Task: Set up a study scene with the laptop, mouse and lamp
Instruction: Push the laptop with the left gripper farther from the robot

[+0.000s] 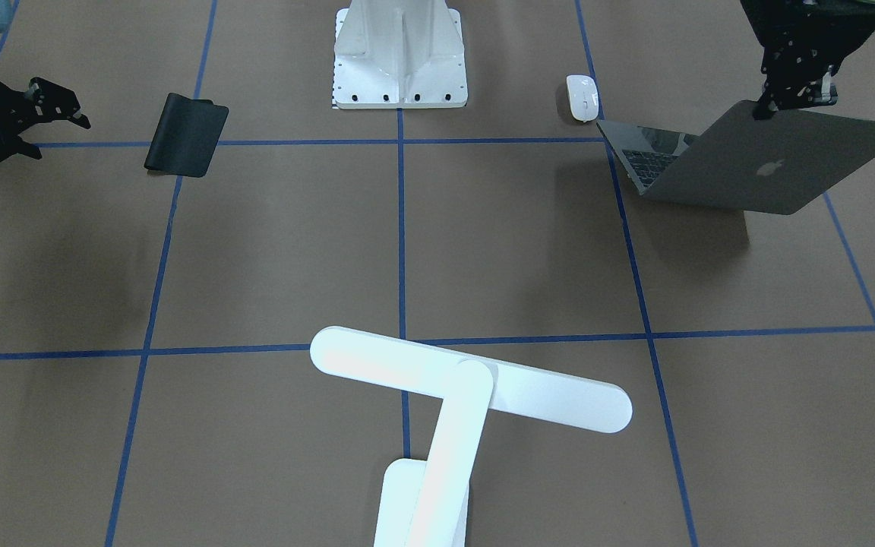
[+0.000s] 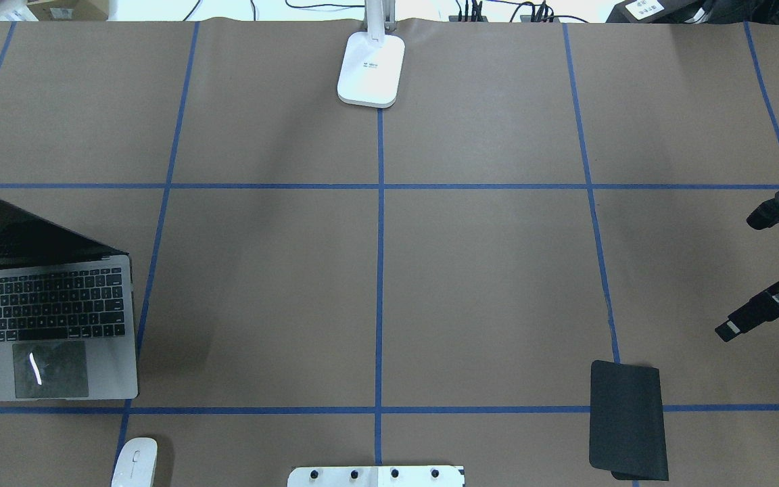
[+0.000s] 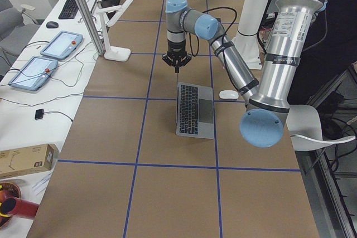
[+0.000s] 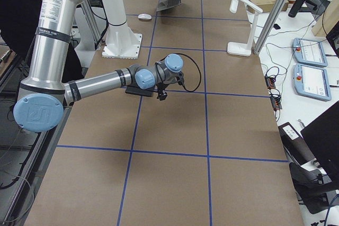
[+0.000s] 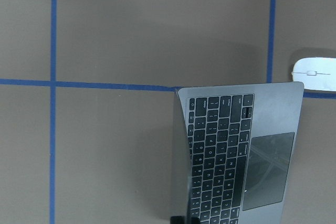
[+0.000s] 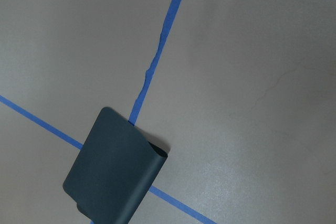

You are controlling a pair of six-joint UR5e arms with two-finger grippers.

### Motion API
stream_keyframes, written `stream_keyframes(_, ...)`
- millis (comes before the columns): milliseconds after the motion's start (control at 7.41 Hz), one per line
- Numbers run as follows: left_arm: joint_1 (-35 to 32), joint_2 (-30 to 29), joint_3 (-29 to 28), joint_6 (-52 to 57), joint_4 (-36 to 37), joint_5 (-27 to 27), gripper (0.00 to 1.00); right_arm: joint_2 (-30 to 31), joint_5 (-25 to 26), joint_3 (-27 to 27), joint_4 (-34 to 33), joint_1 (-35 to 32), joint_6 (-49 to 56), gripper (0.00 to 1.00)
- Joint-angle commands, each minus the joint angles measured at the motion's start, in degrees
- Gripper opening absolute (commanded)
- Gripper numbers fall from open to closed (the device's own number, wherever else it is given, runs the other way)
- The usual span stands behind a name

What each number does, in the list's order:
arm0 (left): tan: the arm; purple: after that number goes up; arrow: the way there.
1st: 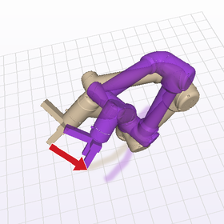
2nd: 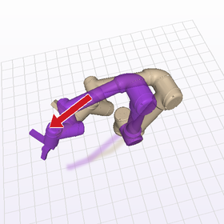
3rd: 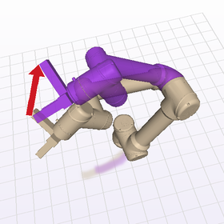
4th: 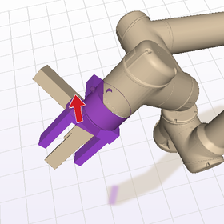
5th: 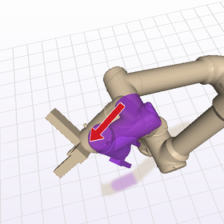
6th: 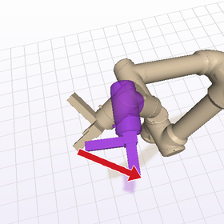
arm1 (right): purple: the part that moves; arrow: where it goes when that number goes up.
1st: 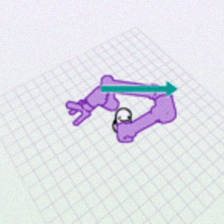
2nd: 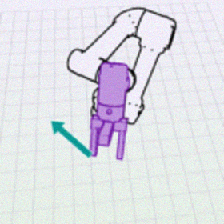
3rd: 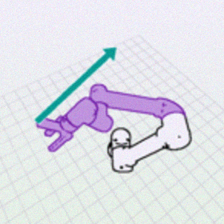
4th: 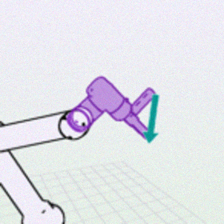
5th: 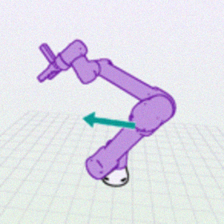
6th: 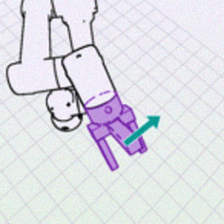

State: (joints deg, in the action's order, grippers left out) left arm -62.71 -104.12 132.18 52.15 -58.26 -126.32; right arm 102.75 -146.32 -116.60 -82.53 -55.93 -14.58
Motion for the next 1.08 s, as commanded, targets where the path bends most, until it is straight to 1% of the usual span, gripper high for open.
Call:
stream_keyframes(0, 0.2, -9.4, -4.8, -0.1, 4.3, 1.4, 0.00, -0.1, 0.0, 0.1, 0.0, -0.4, -0.1, 1.00)
stream_keyframes(270, 0.7, -16.0, -9.9, -0.7, 4.3, 2.1, 0.00, -0.1, 0.1, 0.1, 0.0, -0.7, -0.1, 1.00)
stream_keyframes(405, 2.0, -19.2, -12.0, -0.8, 4.4, 5.9, 0.00, -0.2, 0.1, 0.1, 0.0, -1.2, -0.1, 1.00)
stream_keyframes(675, 6.6, -21.8, -12.8, -6.7, 4.1, 6.6, 0.00, -0.2, 0.1, 0.1, 0.0, -1.6, -0.1, 1.00)
stream_keyframes(810, 8.4, -23.5, -13.8, -9.0, 3.9, 8.2, 0.00, -0.2, 0.1, 0.1, 0.0, -1.7, -0.1, 1.00)
stream_keyframes(944, 9.2, -25.0, -15.2, -10.0, 3.6, 8.5, 0.00, -0.4, 0.1, 0.2, 0.0, -1.7, -0.1, 1.00)
